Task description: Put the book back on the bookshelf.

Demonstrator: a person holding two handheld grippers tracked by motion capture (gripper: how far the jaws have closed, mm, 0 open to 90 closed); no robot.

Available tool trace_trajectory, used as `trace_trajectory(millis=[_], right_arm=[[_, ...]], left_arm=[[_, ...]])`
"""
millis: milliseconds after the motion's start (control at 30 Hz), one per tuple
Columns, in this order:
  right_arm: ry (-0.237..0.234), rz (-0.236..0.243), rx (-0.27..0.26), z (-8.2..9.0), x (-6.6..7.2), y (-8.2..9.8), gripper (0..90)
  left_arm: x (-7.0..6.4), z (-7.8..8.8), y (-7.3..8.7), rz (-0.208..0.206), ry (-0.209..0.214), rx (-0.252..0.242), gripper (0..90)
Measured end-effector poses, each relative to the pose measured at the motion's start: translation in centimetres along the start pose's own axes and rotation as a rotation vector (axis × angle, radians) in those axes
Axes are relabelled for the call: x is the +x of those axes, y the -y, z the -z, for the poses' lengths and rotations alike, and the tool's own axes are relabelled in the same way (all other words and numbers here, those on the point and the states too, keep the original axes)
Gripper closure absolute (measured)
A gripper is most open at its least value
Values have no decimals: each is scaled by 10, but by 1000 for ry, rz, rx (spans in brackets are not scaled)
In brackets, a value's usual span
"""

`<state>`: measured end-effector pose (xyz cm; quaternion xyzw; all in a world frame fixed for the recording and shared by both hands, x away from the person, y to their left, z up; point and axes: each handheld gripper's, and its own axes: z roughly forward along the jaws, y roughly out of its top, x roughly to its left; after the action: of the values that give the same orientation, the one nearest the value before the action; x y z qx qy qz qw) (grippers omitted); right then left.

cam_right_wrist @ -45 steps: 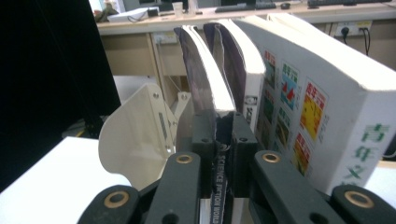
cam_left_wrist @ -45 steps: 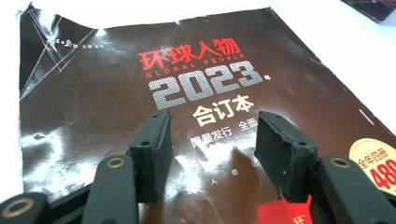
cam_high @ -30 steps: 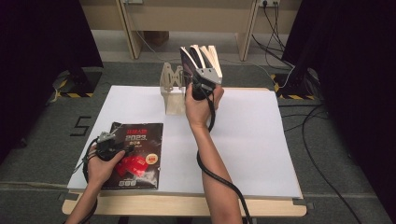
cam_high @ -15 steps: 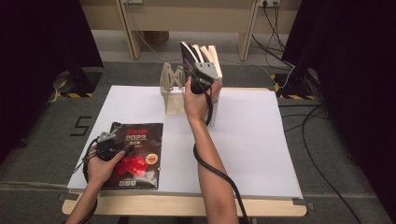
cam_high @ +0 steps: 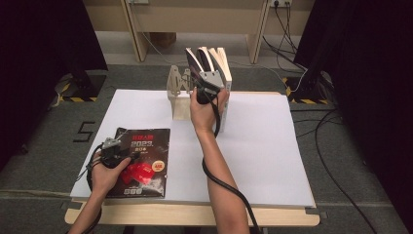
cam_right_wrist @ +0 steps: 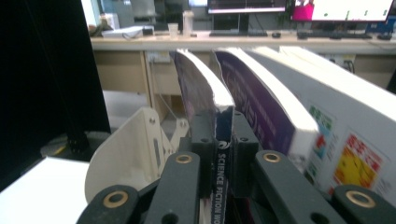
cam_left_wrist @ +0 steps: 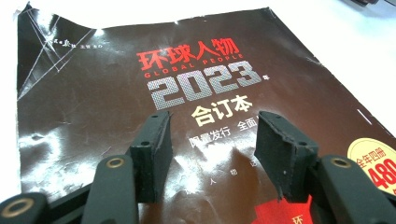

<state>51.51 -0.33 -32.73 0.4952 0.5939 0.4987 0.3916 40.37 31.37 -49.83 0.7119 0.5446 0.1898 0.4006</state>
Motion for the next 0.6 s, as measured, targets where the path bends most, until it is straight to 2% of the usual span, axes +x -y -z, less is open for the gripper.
trace_trajectory(millis=[233,367,600], right_arm=[[-14,-30,57,7,-8,0,832],[-26,-45,69,6,-14,0,813],[-36,-49,90,4,-14,-3,781]], left_arm=[[-1,0,0,-5,-4,0,452],[0,0,0,-3,-2,0,452],[0,0,0,-3,-1,-1,452]])
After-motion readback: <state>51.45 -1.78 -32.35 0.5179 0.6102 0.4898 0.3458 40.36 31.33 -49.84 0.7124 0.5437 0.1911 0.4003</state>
